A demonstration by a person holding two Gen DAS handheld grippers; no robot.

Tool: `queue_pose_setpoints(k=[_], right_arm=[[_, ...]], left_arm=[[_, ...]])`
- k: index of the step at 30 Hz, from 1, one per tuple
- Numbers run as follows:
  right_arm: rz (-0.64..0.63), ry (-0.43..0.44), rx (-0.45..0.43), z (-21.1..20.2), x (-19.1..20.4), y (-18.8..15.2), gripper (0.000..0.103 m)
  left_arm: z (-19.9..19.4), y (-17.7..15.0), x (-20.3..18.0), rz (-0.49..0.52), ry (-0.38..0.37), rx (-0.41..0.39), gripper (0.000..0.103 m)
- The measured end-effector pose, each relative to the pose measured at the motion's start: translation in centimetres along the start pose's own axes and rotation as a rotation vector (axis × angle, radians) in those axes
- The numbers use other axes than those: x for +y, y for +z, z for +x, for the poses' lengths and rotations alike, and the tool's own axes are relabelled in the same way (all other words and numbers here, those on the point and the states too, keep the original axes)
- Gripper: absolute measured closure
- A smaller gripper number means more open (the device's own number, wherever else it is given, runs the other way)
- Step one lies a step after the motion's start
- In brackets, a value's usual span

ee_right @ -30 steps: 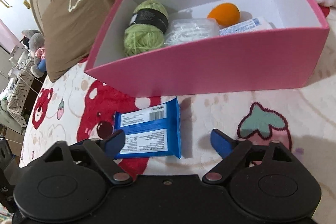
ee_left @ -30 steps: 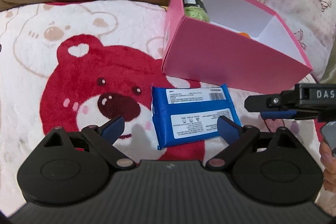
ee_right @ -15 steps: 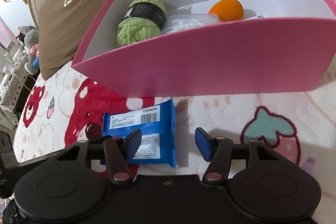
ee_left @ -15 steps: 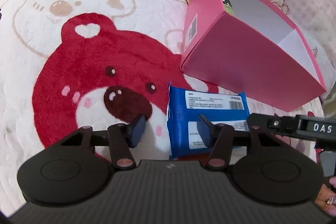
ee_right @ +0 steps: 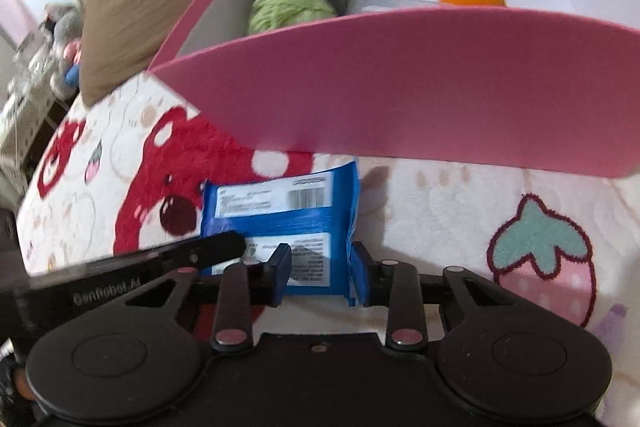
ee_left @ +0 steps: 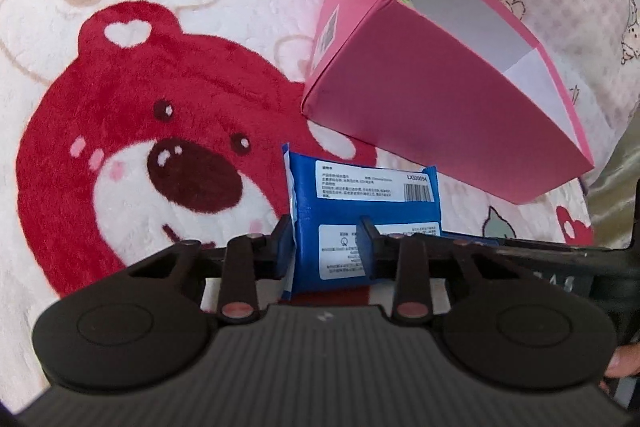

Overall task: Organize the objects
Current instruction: 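Close the left gripper on the blue wet-wipes pack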

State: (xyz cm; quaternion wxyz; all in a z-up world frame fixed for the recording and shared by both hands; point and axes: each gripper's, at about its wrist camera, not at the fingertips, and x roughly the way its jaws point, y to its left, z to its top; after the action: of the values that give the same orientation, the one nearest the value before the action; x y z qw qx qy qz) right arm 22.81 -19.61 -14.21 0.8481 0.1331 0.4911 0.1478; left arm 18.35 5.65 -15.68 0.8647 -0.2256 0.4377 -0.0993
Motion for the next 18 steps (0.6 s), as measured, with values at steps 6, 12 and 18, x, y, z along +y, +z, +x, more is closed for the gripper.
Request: queue_pose_setpoints(k=[6, 12, 18], right_arm=[[-0.032, -0.032, 0.008, 0.4, 0.3, -0.2, 0.065], [-0.029, -0.035, 0.003, 1.1, -0.4, -0.2, 0.063], [-0.135, -0.057, -0.002, 0.6, 1.4, -1.2, 0.063]], left_arm=[[0.4, 0.1, -0.4, 0.037, 0.024, 0.012, 0.069], [0.8, 0.5, 0.8, -0.028, -0.031, 0.03, 0.07], [0.3, -0.3, -0.8, 0.046, 0.004, 0.0, 0.068]])
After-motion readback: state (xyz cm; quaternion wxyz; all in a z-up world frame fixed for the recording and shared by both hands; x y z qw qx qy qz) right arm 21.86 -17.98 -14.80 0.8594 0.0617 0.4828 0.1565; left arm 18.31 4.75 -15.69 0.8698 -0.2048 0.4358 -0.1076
